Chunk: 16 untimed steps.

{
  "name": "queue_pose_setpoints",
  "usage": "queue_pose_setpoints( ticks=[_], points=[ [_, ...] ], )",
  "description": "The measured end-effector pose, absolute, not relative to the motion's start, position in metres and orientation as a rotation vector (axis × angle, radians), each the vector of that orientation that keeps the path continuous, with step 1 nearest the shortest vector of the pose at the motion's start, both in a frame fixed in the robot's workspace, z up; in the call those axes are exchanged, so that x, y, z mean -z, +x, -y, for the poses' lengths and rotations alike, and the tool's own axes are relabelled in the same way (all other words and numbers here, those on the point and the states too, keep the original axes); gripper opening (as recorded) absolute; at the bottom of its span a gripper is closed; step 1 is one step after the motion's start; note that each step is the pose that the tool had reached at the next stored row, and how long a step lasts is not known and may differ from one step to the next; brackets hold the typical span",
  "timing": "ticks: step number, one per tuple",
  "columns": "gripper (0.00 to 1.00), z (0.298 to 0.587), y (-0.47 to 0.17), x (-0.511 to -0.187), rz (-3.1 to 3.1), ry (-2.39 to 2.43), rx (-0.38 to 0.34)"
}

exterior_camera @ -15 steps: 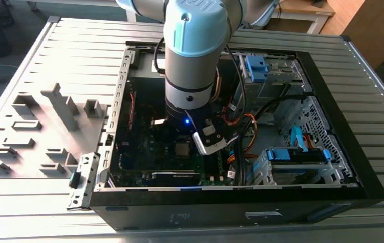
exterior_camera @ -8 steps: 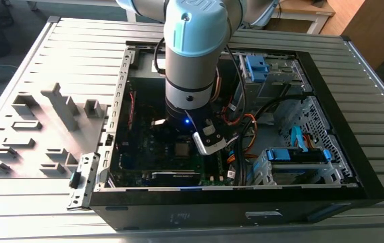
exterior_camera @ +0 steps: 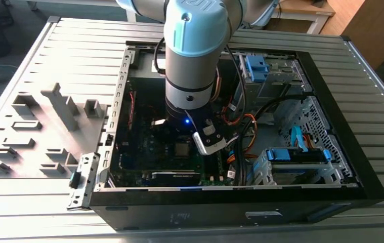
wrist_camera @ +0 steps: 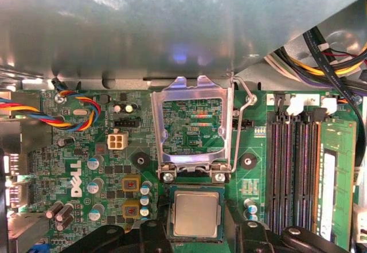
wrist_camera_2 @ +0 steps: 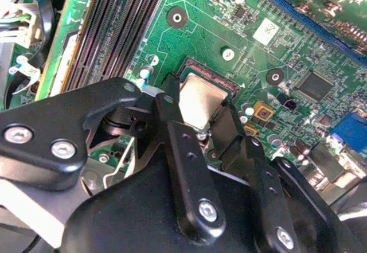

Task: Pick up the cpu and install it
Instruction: 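Place the cpu into insertion slot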

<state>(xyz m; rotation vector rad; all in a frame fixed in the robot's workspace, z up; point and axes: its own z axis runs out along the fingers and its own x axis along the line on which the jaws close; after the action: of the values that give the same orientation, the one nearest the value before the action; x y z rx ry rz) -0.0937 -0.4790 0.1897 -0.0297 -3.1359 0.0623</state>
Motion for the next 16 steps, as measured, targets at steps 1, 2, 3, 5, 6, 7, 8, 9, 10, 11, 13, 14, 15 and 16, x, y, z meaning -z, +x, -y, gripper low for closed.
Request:
queue_pose_setpoints(
  ticks=[1, 2, 3, 5, 6, 7, 8, 9, 10, 11, 13, 14, 15, 16],
  points=[
    [0.46, 0.4790, -0.0937, -0.1896, 3.136, -0.030, -0.062],
    [0.46, 0.4790, -0.0937, -0.1896, 3.136, -0.030, -0.062],
    [0.46, 0.4790, -0.0937, -0.1897, 3.136, -0.030, -0.062],
    [0.46, 0.4790, -0.0936, -0.1896, 3.135, -0.030, -0.062],
    [0.46, 0.4790, -0.0937, -0.1896, 3.135, -0.030, -0.062],
    [0.46, 0.4790, -0.0936, -0.1896, 3.135, -0.030, -0.062],
    [0.46, 0.4790, -0.0936, -0.1896, 3.135, -0.030, -0.062],
    [0.46, 0.4790, -0.0936, -0.1896, 3.135, -0.030, -0.062],
    [0.46, 0.4790, -0.0936, -0.1896, 3.135, -0.030, -0.062],
    [0.46, 0.4790, -0.0936, -0.1896, 3.135, -0.030, -0.062],
    [0.46, 0.4790, -0.0936, -0.1896, 3.134, -0.030, -0.062],
    [0.46, 0.4790, -0.0936, -0.1896, 3.134, -0.030, -0.062],
    [0.46, 0.4789, -0.0937, -0.1896, 3.134, -0.030, -0.062],
    [0.48, 0.4789, -0.0937, -0.1895, 3.134, -0.030, -0.062]
  ],
)
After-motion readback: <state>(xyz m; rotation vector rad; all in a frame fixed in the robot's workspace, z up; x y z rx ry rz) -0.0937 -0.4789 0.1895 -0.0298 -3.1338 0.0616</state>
